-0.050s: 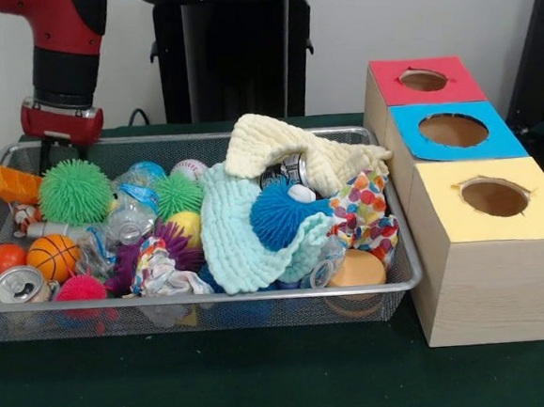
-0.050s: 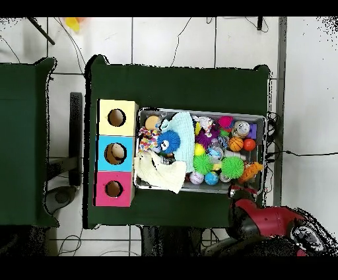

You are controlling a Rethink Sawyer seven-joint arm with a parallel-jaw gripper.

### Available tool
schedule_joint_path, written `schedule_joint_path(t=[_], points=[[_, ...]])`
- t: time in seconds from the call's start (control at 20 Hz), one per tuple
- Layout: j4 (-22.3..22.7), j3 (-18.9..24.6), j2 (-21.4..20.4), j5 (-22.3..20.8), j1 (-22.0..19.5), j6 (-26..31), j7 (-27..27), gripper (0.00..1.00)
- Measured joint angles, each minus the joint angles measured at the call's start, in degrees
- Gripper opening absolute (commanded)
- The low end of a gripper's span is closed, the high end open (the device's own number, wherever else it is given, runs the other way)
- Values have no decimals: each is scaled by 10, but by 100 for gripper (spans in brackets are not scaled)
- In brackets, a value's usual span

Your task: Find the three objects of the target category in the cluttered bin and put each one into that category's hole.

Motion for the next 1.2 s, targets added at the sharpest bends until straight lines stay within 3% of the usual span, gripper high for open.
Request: schedule_joint_path(t=[0.35,0.7,1.2], points=[[-2,-44,24,48,21,-54,0,0],[-2,-58,32,56,26,-81,0,0],[28,-69,-12,56,53,-75,0,0]])
